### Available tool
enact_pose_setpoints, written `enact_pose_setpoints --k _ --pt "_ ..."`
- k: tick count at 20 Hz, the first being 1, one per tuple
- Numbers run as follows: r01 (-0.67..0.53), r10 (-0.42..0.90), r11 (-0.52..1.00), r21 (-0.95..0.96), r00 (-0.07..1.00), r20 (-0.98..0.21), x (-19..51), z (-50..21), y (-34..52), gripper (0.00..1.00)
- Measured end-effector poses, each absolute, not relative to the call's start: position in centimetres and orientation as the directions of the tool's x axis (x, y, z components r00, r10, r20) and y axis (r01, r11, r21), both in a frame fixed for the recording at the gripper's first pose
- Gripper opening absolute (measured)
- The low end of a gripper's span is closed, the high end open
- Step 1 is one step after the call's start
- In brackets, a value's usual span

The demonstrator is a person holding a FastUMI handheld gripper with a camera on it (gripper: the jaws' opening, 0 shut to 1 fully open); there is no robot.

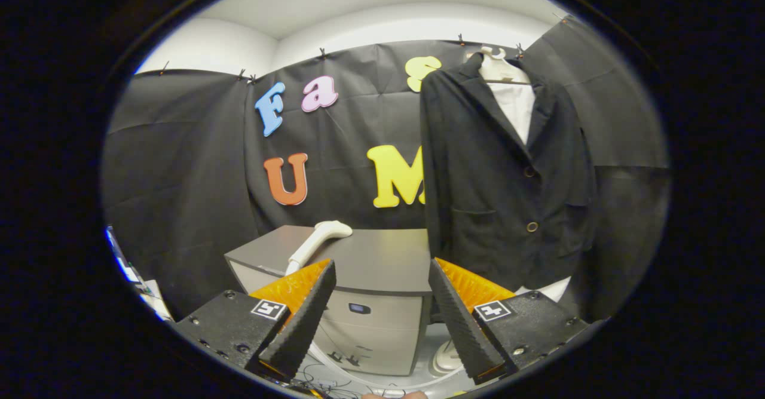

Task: Iron the clothes twice with a garment steamer, once on the left side and once on the right side.

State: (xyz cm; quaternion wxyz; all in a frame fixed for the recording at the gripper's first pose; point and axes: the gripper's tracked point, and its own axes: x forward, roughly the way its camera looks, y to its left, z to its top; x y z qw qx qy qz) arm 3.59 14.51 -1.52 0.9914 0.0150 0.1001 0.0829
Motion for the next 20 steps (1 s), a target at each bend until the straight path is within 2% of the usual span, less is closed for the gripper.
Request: enact_pose_setpoints --k 10,16,20 --pt "-0.322 0.321 0.945 0.054 0.891 -0.321 12.0 -3.5 25.7 0.99" --pt "-0.343 0.339 0.937 0.07 0.837 -0.43 18.8 -5.1 30.1 0.99" --pt "-0.305 0.285 0.951 0.055 0.792 -0.54 22.4 -7.7 31.9 0.98"
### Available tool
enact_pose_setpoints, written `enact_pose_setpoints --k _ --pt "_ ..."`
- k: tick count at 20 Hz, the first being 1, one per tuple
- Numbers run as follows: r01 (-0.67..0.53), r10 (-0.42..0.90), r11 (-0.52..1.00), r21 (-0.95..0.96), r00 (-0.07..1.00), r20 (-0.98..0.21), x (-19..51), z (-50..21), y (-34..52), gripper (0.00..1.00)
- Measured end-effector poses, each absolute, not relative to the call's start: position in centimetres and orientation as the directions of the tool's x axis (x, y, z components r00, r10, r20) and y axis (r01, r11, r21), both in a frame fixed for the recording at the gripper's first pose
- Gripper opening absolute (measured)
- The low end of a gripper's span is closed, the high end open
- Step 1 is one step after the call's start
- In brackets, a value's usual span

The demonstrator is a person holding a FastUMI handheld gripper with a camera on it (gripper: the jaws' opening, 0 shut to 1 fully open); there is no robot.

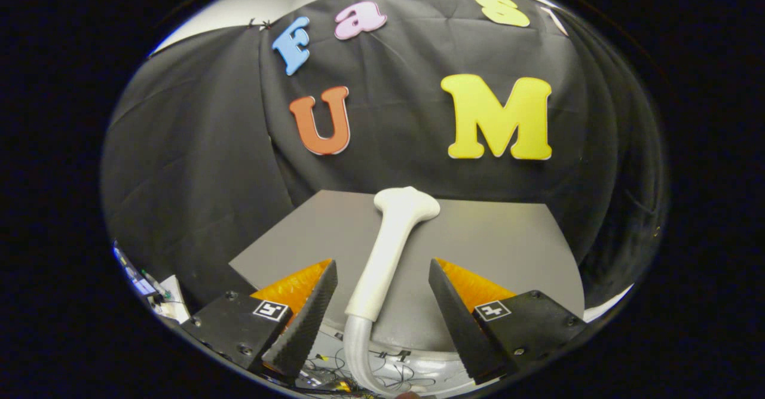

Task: Iron the clothes twice with a garment steamer, once on the left side and once on the right side.

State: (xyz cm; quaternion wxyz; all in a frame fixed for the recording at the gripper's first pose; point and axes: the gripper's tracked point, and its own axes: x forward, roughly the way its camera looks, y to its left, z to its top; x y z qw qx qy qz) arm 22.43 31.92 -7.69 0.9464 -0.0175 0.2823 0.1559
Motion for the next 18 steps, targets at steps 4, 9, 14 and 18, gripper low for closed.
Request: enact_pose_setpoints --k 4,9,14,18 --pt "-0.267 0.224 0.964 0.019 0.768 -0.6 24.8 -9.5 32.9 0.96" --pt "-0.191 0.153 0.981 0.02 0.712 -0.685 27.2 -11.8 33.4 0.89" --pt "-0.108 0.082 0.994 0.01 0.684 -0.725 28.2 -12.3 33.6 0.63" --pt "-0.086 0.086 0.996 0.036 0.714 -0.695 27.9 -12.1 34.0 0.42"
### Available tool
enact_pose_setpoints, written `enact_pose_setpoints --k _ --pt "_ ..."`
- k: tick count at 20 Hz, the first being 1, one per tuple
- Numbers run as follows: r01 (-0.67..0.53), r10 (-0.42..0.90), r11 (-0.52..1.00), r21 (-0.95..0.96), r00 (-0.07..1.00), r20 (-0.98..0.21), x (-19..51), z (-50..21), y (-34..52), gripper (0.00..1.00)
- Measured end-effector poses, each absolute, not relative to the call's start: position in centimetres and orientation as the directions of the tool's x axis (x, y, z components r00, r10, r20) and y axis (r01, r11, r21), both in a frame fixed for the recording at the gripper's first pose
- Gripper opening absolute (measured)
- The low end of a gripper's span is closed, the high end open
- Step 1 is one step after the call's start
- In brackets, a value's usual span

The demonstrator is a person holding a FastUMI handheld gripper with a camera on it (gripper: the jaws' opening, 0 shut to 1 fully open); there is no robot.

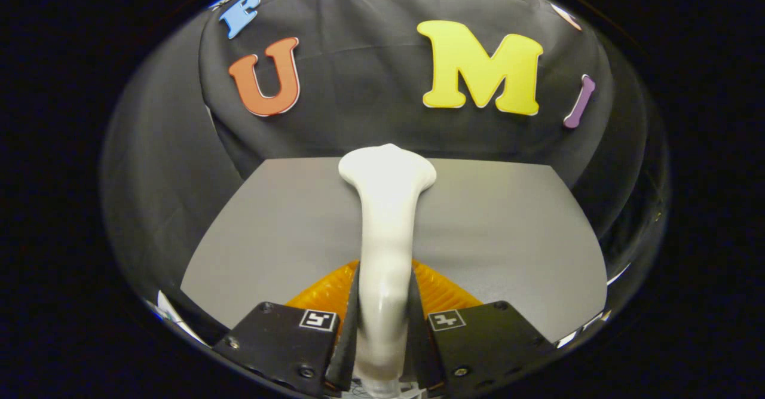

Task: Iron the clothes twice with a garment steamer, once on the left side and once on the right side.

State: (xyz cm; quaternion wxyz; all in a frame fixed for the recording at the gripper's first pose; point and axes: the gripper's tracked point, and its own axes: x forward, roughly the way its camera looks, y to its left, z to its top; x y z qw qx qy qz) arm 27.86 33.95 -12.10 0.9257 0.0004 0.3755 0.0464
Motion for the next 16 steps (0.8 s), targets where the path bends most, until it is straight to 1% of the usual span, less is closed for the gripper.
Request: enact_pose_setpoints --k 3,4,8,11,14,16 --pt "-0.076 0.129 0.991 0.107 0.715 -0.688 27.3 -12.0 33.8 0.39" --pt "-0.085 0.141 0.99 0.115 0.724 -0.675 26.9 -11.5 33.6 0.37" --pt "-0.144 0.22 0.974 0.172 0.764 -0.606 24.5 -8.9 32.8 0.37" --pt "-0.156 0.228 0.972 0.178 0.817 -0.53 22.5 -5.7 30.8 0.37" --pt "-0.163 0.245 0.964 0.208 0.848 -0.47 20.0 -2.9 28.6 0.37" --pt "-0.151 0.231 0.966 0.209 0.867 -0.442 18.0 -1.9 26.0 0.37"
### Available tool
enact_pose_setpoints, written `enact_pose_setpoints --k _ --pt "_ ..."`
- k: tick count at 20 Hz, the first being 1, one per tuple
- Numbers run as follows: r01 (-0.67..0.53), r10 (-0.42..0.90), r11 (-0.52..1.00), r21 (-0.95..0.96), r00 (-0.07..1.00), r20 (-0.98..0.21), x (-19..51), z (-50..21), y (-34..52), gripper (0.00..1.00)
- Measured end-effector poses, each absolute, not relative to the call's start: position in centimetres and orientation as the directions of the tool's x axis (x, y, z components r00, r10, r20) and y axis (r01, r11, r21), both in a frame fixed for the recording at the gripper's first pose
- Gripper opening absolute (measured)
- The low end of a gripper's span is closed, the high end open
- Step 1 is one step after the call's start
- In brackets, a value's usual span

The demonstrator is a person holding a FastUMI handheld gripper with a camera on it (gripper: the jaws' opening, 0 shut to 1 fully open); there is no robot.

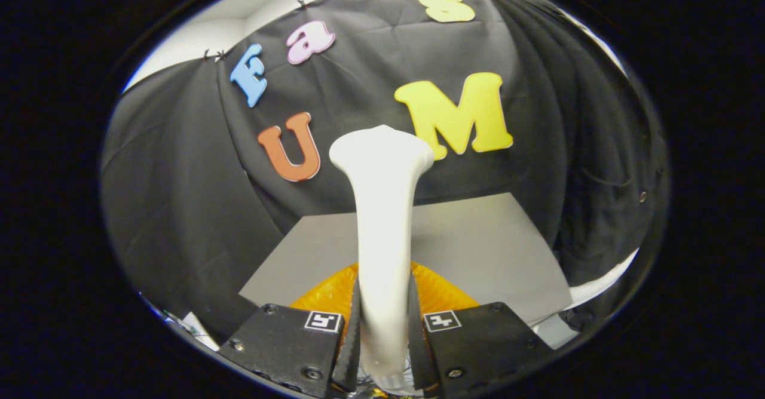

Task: Iron the clothes twice with a garment steamer, once on the left side and once on the right side.

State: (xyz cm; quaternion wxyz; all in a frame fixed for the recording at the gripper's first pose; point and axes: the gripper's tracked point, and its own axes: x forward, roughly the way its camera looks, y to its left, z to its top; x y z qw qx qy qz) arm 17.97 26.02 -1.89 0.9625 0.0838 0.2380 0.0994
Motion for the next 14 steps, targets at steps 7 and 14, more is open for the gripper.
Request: enact_pose_setpoints --k 7,14 --pt "-0.04 0.127 0.972 0.233 0.921 -0.369 10.9 0.8 17.0 0.37" --pt "0.014 0.039 0.972 0.235 0.975 -0.219 5.4 5.8 9.6 0.37"
